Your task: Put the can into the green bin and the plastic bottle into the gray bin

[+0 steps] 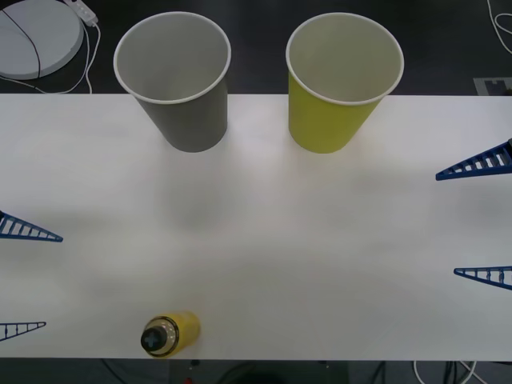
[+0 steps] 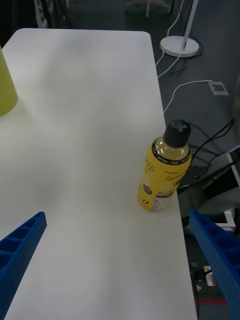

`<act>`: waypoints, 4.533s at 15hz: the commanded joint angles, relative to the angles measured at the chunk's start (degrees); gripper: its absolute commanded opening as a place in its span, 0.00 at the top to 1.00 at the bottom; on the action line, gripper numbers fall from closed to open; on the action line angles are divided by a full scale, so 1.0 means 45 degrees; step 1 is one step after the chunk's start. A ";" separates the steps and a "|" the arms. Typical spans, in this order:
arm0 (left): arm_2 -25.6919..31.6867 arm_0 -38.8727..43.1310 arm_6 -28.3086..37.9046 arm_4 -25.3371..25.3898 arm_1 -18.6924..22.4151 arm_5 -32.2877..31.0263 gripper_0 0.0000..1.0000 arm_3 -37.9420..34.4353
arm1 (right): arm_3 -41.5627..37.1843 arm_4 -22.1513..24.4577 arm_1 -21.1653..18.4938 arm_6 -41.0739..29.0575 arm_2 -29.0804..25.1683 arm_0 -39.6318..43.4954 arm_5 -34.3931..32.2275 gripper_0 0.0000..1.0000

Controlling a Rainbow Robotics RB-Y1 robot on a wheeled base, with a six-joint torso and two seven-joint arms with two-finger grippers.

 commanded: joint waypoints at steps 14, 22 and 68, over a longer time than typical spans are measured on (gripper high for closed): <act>-0.1488 0.1057 -0.3715 0.0195 -0.1527 -0.0251 0.00 0.2228 | -0.0002 0.0000 0.0001 0.0000 0.0000 -0.0001 0.0000 0.00; -0.2231 0.1174 -0.4008 -0.0488 -0.2504 0.0003 0.00 0.2345 | -0.0002 0.0000 0.0001 0.0000 0.0000 -0.0001 0.0000 0.00; -0.3774 0.0022 -0.3188 -0.3164 -0.8168 0.1507 0.00 0.1877 | -0.0002 0.0000 0.0001 0.0000 0.0000 -0.0001 0.0000 0.00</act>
